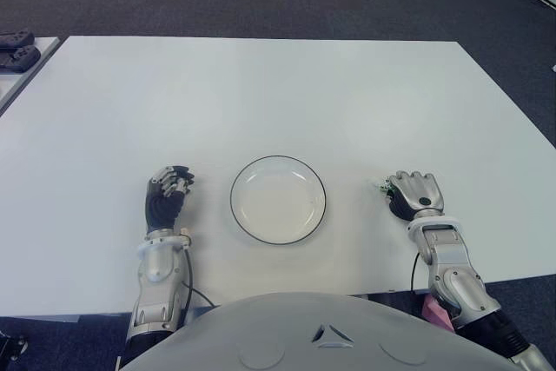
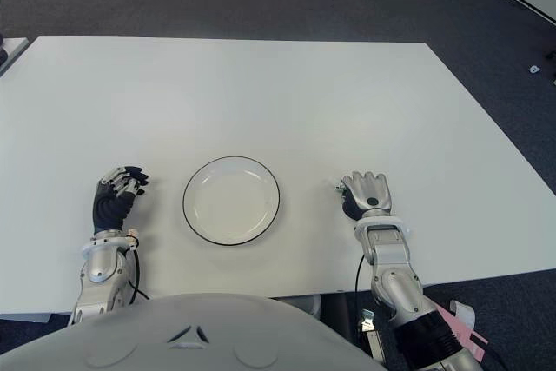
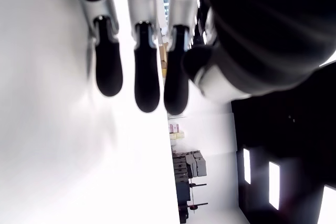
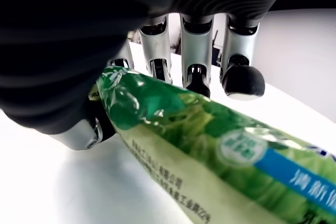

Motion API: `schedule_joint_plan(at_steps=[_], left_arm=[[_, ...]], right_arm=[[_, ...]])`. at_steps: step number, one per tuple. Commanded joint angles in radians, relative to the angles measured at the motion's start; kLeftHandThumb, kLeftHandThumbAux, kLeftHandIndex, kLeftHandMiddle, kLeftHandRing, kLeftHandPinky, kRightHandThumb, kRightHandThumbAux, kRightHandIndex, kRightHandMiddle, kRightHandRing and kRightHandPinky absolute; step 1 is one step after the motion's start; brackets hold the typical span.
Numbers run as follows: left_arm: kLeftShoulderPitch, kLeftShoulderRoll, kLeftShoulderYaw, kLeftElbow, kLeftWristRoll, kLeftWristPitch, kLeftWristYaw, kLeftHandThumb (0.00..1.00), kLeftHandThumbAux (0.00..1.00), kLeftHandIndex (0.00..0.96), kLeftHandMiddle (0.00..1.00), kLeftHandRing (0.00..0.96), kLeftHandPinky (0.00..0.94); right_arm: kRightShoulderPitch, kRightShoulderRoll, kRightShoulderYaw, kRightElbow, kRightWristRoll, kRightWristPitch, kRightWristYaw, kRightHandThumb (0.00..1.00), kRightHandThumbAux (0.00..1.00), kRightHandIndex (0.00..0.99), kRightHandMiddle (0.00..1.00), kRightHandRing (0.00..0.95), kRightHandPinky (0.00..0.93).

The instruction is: Put the toothpaste on the table into the plate.

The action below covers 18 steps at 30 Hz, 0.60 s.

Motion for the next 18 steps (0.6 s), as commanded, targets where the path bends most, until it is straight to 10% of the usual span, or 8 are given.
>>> schedule_joint_plan(at_steps=[1, 18], left_arm=[[0.011, -0.007, 0.006, 0.041, -0.014, 0.049, -0.005, 0.702, 0.722, 0.432, 0.490, 0.502, 0.499], [0.009, -0.005, 0.010, 0.043, -0.017, 0.044, -0.009, 0.701, 0.723, 0.431, 0.484, 0.499, 0.505]], right_arm=[[0.045, 0.009, 0.012, 0.023, 0.040, -0.016, 0.054, 0.707, 0.723, 0.439, 0.804, 0.823, 0.844], [0.063, 0.044, -0.029, -0.013, 0.116, -0.043, -0.033, 0.707, 0.722, 0.439, 0.848, 0.851, 0.865]])
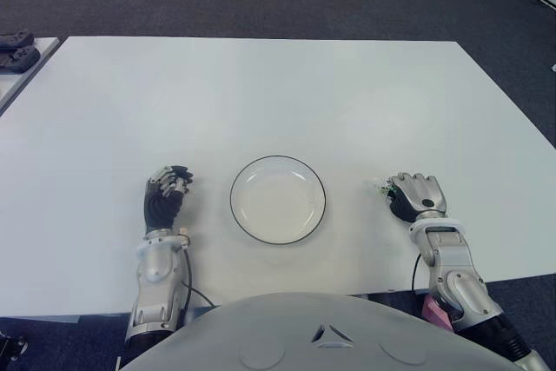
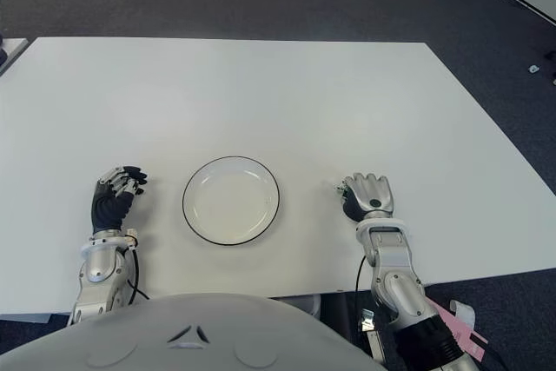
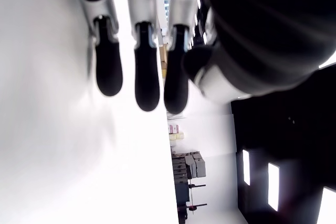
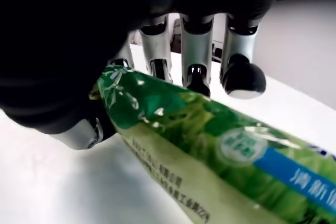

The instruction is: Put the toothpaste on the table into the plate.

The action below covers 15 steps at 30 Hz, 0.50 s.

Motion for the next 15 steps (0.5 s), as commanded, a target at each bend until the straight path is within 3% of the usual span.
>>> schedule_joint_plan(at_steps=[1, 7, 15], left_arm=[[0.011, -0.006, 0.000, 0.039, -0.011, 0.044, -0.010, 0.701, 0.723, 0.431, 0.484, 0.499, 0.506], [0.008, -0.006, 0.004, 0.041, -0.019, 0.048, -0.019, 0.701, 0.723, 0.431, 0.492, 0.504, 0.504], [0.003, -0.003, 0.003, 0.046, -0.024, 0.052, -0.019, 0.702, 0.722, 0.431, 0.491, 0.494, 0.491]], right_arm=[[0.037, 0.022, 0.003, 0.023, 0.067, -0.045, -0.034, 0.707, 0.722, 0.439, 0.853, 0.855, 0.866], [0.041, 0.026, -0.012, 0.026, 0.115, -0.081, -0.107, 0.708, 0.722, 0.439, 0.868, 0.866, 0.867], [0.039, 0.035, -0.038, 0.058, 0.189, -0.174, -0.299, 0.710, 0.721, 0.438, 0.881, 0.875, 0.882]])
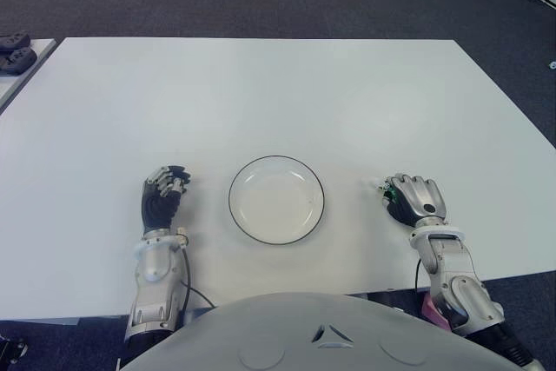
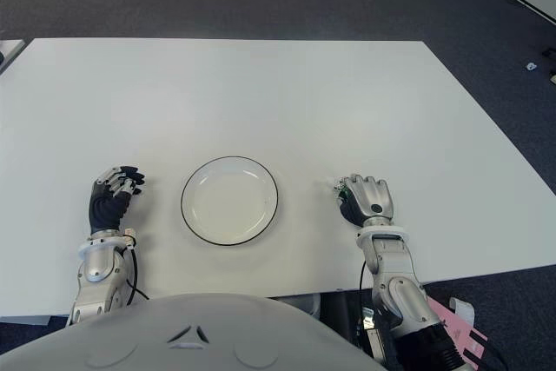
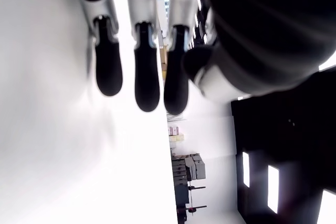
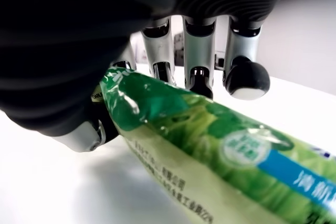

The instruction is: Put the toothpaste on the table into the plate.

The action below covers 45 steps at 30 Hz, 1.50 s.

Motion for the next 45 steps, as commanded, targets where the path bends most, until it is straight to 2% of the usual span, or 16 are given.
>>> schedule_joint_plan(at_steps=[1, 5, 14, 19, 24, 33, 37, 45], left_arm=[[0.008, -0.003, -0.006, 0.043, -0.009, 0.051, -0.018, 0.702, 0.722, 0.431, 0.491, 0.493, 0.492], [0.006, -0.002, -0.006, 0.048, -0.009, 0.044, -0.015, 0.702, 0.723, 0.431, 0.488, 0.490, 0.495], [0.003, -0.010, -0.009, 0.049, 0.008, 0.036, 0.003, 0.703, 0.723, 0.431, 0.472, 0.484, 0.499], [0.000, -0.007, -0.010, 0.050, 0.008, 0.038, -0.002, 0.702, 0.723, 0.431, 0.473, 0.488, 0.503], [-0.007, -0.008, -0.009, 0.060, 0.011, 0.026, 0.000, 0.702, 0.723, 0.432, 0.470, 0.489, 0.503], [-0.017, -0.015, -0.015, 0.072, 0.020, 0.016, 0.007, 0.702, 0.722, 0.433, 0.474, 0.507, 0.517], [-0.017, -0.020, -0.018, 0.063, 0.029, 0.035, 0.010, 0.704, 0.722, 0.433, 0.465, 0.508, 0.511], [-0.018, -0.023, -0.016, 0.066, 0.039, 0.032, 0.014, 0.705, 0.722, 0.433, 0.462, 0.512, 0.527]], right_arm=[[0.003, 0.016, 0.000, 0.033, 0.050, -0.080, -0.094, 0.711, 0.720, 0.438, 0.883, 0.877, 0.885], [-0.004, 0.018, -0.009, 0.051, 0.070, -0.121, -0.162, 0.712, 0.719, 0.438, 0.888, 0.882, 0.888], [-0.039, 0.026, -0.035, 0.112, 0.121, -0.286, -0.398, 0.717, 0.717, 0.439, 0.887, 0.884, 0.889], [-0.063, 0.035, -0.037, 0.131, 0.131, -0.324, -0.448, 0.719, 0.716, 0.439, 0.884, 0.883, 0.891], [-0.125, 0.052, -0.022, 0.165, 0.150, -0.395, -0.514, 0.721, 0.716, 0.439, 0.884, 0.883, 0.894], [-0.217, 0.078, 0.013, 0.233, 0.172, -0.506, -0.542, 0.723, 0.715, 0.439, 0.880, 0.881, 0.891], [-0.309, 0.107, 0.081, 0.276, 0.173, -0.587, -0.513, 0.721, 0.715, 0.439, 0.883, 0.885, 0.894], [-0.363, 0.112, 0.132, 0.292, 0.168, -0.637, -0.457, 0.719, 0.715, 0.439, 0.889, 0.890, 0.893]])
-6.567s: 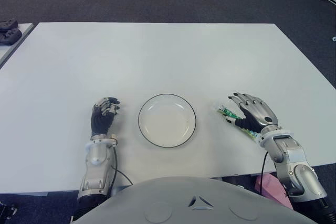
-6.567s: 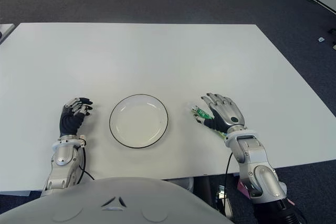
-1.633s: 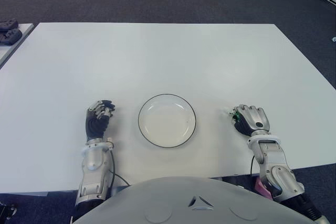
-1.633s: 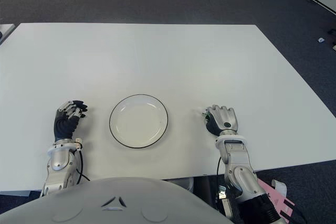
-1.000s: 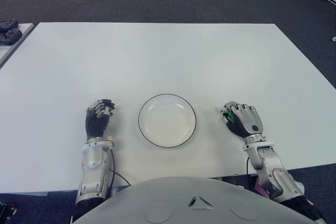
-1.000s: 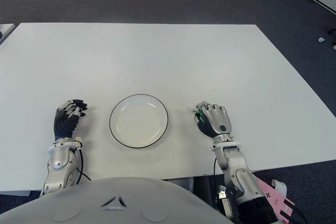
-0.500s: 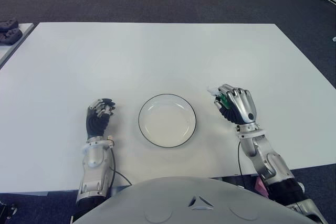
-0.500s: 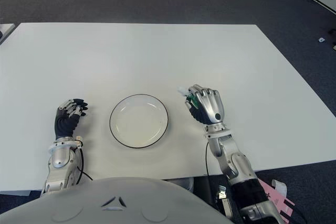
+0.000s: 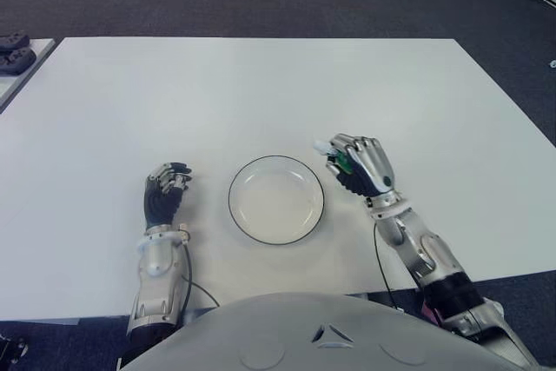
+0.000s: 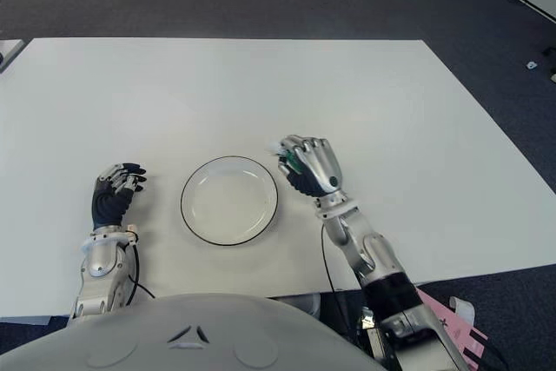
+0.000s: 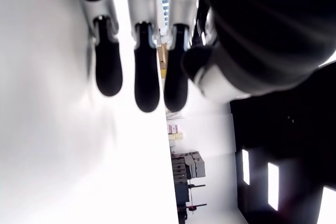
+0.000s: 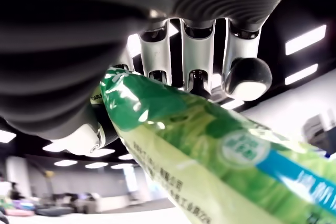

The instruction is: Put the toothpaste on the table into the plate.

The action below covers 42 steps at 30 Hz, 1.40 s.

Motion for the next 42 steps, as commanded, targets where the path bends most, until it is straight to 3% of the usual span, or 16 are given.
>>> schedule_joint_plan(at_steps=[1, 10, 18, 29, 35, 42], left_arm=[[0.016, -0.012, -0.011, 0.042, 0.009, 0.041, 0.010, 0.705, 0.722, 0.433, 0.462, 0.512, 0.528], [0.016, -0.016, -0.011, 0.043, -0.001, 0.035, 0.001, 0.705, 0.722, 0.432, 0.462, 0.510, 0.520], [0.019, -0.018, -0.017, 0.036, 0.020, 0.039, 0.012, 0.705, 0.722, 0.433, 0.464, 0.512, 0.516], [0.027, -0.018, -0.023, 0.029, 0.025, 0.046, 0.011, 0.701, 0.723, 0.432, 0.481, 0.514, 0.518], [0.030, -0.014, -0.024, 0.032, 0.022, 0.036, 0.006, 0.700, 0.723, 0.431, 0.493, 0.515, 0.522], [0.027, -0.010, -0.022, 0.039, 0.017, 0.029, 0.003, 0.700, 0.723, 0.432, 0.512, 0.530, 0.532]], right_arm=[[-0.043, -0.007, 0.039, 0.018, 0.002, -0.046, 0.053, 0.719, 0.715, 0.439, 0.889, 0.890, 0.894], [-0.076, 0.023, 0.123, -0.002, -0.054, -0.072, 0.099, 0.718, 0.715, 0.440, 0.899, 0.900, 0.906], [-0.147, 0.049, 0.195, 0.005, -0.118, -0.098, 0.115, 0.716, 0.714, 0.440, 0.914, 0.910, 0.910], [-0.205, 0.025, 0.272, 0.042, -0.115, -0.171, 0.250, 0.716, 0.713, 0.440, 0.905, 0.902, 0.902], [-0.254, 0.018, 0.316, 0.088, -0.140, -0.230, 0.261, 0.715, 0.714, 0.440, 0.899, 0.900, 0.903], [-0.263, 0.016, 0.348, 0.106, -0.166, -0.240, 0.277, 0.715, 0.715, 0.440, 0.903, 0.900, 0.901]])
